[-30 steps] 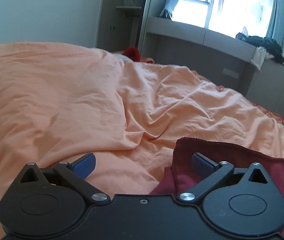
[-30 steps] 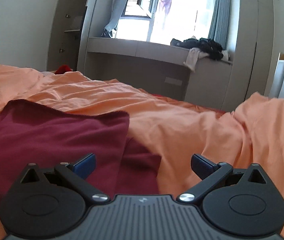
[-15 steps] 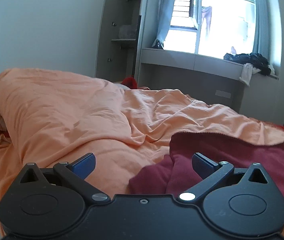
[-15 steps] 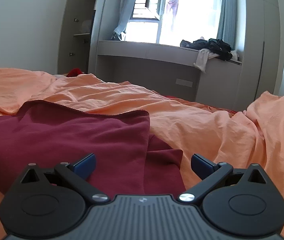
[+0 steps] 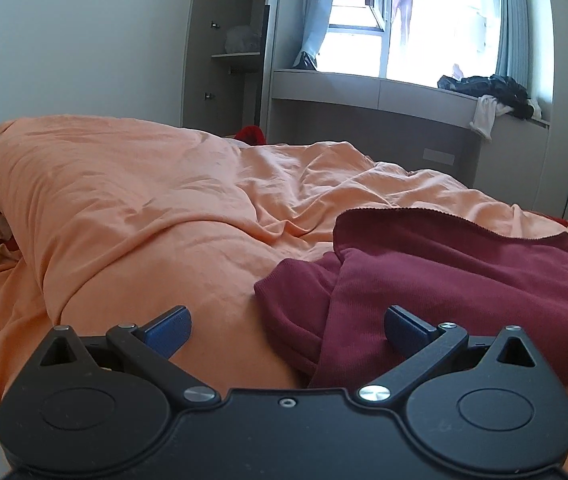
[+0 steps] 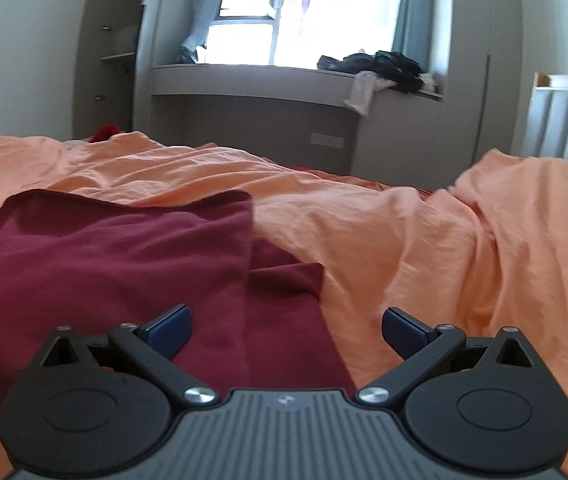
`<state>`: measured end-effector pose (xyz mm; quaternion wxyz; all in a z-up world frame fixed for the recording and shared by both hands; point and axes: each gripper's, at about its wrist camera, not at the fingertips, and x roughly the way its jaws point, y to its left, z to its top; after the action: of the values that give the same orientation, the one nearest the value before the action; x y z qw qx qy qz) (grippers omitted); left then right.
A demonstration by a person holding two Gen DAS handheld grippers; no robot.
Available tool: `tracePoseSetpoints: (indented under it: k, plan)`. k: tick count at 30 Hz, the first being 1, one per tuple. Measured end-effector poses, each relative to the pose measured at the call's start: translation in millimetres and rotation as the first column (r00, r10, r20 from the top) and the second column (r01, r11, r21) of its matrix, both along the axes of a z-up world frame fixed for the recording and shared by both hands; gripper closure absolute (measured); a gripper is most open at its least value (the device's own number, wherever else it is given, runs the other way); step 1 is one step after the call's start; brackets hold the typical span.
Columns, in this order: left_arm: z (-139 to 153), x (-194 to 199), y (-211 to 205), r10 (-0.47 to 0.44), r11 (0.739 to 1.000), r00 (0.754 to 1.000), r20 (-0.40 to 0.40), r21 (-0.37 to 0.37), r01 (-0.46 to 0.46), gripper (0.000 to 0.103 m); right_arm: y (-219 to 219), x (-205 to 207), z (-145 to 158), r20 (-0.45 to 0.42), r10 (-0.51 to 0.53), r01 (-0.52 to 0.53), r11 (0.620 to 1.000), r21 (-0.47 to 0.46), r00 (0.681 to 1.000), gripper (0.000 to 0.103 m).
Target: Fold small clothes
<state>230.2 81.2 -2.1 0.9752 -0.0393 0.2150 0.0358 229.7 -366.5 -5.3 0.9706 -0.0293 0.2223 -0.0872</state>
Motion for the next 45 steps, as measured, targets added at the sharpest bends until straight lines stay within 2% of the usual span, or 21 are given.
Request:
tracePoseSetpoints:
  k: [8,13,19,23,30,36,40,45]
  plan:
    - [-1.8,-2.1,7.2,-0.019,0.998,1.0,-0.008,-0.058,0.018,0.001,0.4,-1.2,0.7,0.024,-0.026,0.027,0.999,-0.023,0.999,0.0]
    - [-5.9,-15.7,12.7,-0.05,0.99,0.998,0.025,-0.13,0.053,0.001,8.9,-13.0,9.3,0.134,0.019,-0.019,1.0,-0.008,0.991,0.0]
    - [-13.7,-27.2,5.4,-0.094,0.977,0.995,0.044,-0.186,0.1,0.001,34.9,-25.7,17.1,0.274,0.106,-0.124,0.991,0.049,0.956,0.0]
    - [-12.5,-33.0,0.6,-0.147,0.962,0.987,0.06,-0.225,0.157,0.0,61.2,-18.3,13.1,0.272,0.156,-0.184,0.98,0.081,0.95,0.0]
    - [-17.8,-35.9,-5.1,-0.226,0.925,0.972,0.065,-0.297,0.235,0.0,99.3,-8.4,0.9,0.252,0.246,-0.261,0.965,0.028,0.936,0.0]
    - [-22.4,-29.4,-5.5,-0.205,0.917,0.977,0.052,-0.34,0.21,0.0,107.4,-7.4,-14.5,0.222,0.278,-0.291,0.956,0.025,0.934,0.0]
    - [-22.8,-30.0,-4.4,-0.204,0.919,0.978,0.052,-0.334,0.209,0.0,107.2,-14.4,-24.6,0.24,0.249,-0.271,0.961,0.061,0.938,0.0]
    - [-23.7,-28.9,-5.5,-0.207,0.925,0.977,0.053,-0.313,0.214,0.0,112.8,-16.8,-28.6,0.258,0.228,-0.245,0.969,0.036,0.939,0.0]
